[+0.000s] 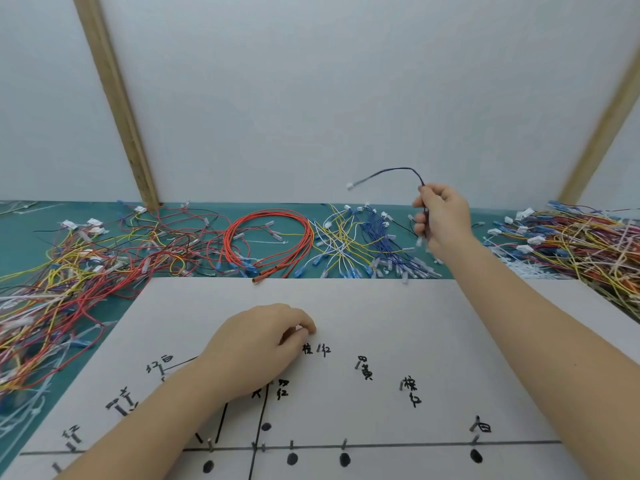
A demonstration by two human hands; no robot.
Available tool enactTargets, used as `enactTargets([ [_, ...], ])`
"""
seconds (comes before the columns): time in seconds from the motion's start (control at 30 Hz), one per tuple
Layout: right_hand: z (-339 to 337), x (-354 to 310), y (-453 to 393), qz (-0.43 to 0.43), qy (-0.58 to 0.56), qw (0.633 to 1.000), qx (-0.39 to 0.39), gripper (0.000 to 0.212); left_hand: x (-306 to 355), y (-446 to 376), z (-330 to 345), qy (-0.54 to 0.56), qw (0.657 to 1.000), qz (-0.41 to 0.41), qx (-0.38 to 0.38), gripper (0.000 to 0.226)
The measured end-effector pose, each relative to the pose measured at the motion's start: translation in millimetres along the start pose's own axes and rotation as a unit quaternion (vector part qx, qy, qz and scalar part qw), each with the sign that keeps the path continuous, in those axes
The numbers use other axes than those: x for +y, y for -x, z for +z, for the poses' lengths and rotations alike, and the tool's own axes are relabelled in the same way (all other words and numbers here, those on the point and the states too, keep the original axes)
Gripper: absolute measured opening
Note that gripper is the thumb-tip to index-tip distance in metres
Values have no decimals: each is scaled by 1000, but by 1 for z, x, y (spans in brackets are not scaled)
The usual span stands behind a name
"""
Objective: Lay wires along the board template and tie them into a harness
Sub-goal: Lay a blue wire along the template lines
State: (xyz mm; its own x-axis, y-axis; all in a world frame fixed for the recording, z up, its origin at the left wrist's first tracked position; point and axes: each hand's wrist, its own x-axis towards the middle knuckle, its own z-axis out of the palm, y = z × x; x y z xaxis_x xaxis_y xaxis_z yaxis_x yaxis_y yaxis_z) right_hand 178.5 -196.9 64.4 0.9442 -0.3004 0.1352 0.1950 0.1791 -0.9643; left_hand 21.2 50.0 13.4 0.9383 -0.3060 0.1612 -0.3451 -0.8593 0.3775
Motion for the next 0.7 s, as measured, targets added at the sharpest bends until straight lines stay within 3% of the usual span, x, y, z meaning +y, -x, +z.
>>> enactTargets([
  [0.13,-2,-4,5,96,-1,994,-45,17,0,0,-1,3,1000,-1,5,22],
  [0.27,5,-14,29,83,-67,992,-66,15,-1,-1,-1,21,1000,5,13,23],
  [0.33,12,-19,50,73,-79,988,-113,15,0,-2,-3,117,991,-8,57,22],
  [0.4,18,-21,78,61,-40,981,-181,13,1,-3,-9,301,947,-35,110,20],
  [0.5,25,-18,125,22,98,957,-271,14,8,-8,-18,585,799,-86,108,24],
  [0.57,28,-10,153,-51,220,920,-320,17,10,-9,-22,687,713,-108,90,27],
  [0.63,29,0,170,-193,368,839,-352,11,9,-7,-21,710,694,-100,71,32],
  [0.7,27,5,180,-273,429,774,-378,5,7,-4,-19,696,708,-105,58,24],
])
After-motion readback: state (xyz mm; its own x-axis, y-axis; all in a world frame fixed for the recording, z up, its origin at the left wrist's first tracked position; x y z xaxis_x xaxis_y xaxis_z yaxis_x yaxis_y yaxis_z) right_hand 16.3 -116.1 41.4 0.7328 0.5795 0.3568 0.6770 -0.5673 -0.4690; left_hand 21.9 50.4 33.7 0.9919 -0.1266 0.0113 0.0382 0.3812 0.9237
